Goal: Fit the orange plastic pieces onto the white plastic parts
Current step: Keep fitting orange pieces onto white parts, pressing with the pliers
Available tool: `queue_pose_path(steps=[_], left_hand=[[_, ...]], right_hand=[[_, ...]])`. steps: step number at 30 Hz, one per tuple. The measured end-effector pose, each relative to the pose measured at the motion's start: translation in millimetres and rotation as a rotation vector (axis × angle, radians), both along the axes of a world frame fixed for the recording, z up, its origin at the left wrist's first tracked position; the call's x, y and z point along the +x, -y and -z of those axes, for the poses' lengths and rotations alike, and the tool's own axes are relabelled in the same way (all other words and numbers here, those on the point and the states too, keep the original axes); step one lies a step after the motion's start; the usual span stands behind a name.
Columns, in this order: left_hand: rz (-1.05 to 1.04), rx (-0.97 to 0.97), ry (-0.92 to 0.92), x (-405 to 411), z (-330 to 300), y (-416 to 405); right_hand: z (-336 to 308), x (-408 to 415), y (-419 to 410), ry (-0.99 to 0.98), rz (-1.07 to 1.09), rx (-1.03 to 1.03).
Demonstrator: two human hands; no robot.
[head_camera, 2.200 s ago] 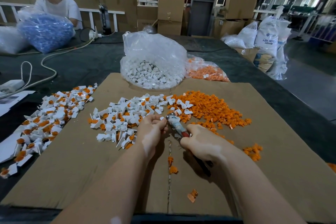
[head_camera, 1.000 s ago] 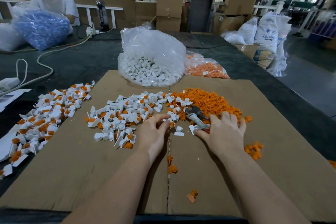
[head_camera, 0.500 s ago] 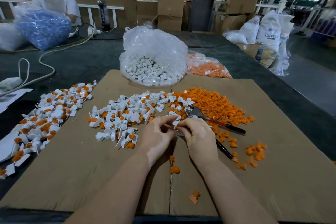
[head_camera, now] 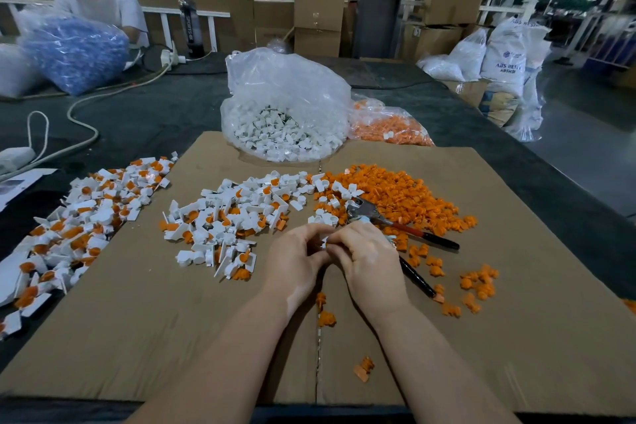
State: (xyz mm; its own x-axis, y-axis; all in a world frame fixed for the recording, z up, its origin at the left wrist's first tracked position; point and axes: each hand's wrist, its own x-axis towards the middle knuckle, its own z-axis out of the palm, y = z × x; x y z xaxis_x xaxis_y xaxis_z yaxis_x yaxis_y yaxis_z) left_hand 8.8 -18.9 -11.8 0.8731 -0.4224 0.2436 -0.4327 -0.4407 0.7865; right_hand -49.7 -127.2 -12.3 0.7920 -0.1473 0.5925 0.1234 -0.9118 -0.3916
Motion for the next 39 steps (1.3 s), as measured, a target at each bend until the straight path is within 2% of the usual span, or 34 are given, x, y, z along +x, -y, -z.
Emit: queue_pose_path(steps=[12, 19, 26, 39], left_hand=[[-0.012, 0.068, 0.045, -1.6, -0.2, 0.5], [-0.012, 0.045, 0.058, -1.6, 0.9, 0.8], [-0.027, -0.012, 0.003, 0.6, 1.0, 0.1], [-0.047, -0.044, -0.004, -0.4, 0.6, 1.3]], right_hand=[[1.0, -0.5, -4.8, 0.005, 0.005, -0.091], [0.5, -0.6, -5.1, -0.022, 0.021, -0.061], [1.9, -0.8, -0.1, -0.001, 0.016, 0.071], [1.0, 0.3, 0.5, -0.013, -0.003, 0.058]])
